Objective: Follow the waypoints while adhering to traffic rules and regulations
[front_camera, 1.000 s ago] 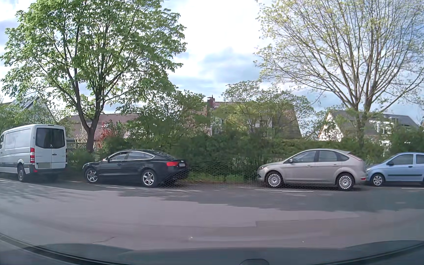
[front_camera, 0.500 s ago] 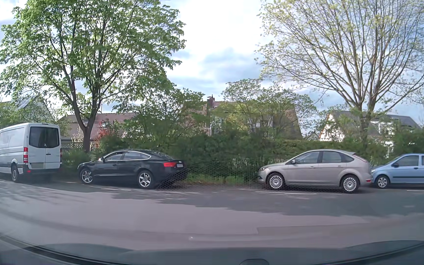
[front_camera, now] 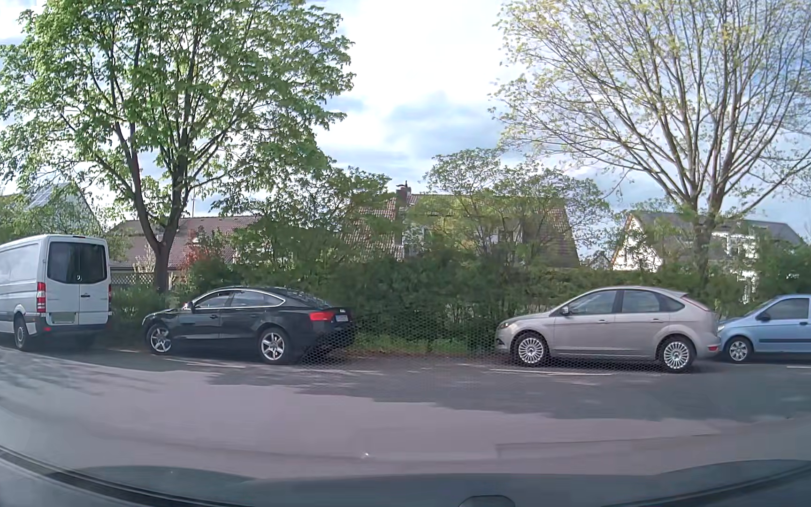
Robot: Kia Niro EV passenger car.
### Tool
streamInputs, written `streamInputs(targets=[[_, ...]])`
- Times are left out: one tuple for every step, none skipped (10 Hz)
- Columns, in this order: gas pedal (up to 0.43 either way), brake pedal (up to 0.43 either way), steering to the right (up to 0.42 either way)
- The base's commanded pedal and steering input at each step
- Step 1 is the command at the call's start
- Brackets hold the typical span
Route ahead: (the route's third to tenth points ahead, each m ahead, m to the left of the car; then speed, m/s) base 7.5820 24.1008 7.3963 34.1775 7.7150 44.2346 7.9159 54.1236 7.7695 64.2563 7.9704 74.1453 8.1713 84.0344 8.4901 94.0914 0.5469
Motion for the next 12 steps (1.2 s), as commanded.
streamInputs(targets=[[0.000, 0.000, -0.018], [0.000, 0.000, -0.019], [0.000, 0.000, -0.020], [0.000, 0.000, -0.020], [0.000, 0.000, -0.021], [0.000, 0.000, -0.025], [0.000, 0.000, -0.029], [0.000, 0.000, -0.032], [0.000, 0.000, -0.040], [0.000, 0.000, -0.052], [0.000, 0.073, -0.061], [0.000, 0.165, -0.073]])
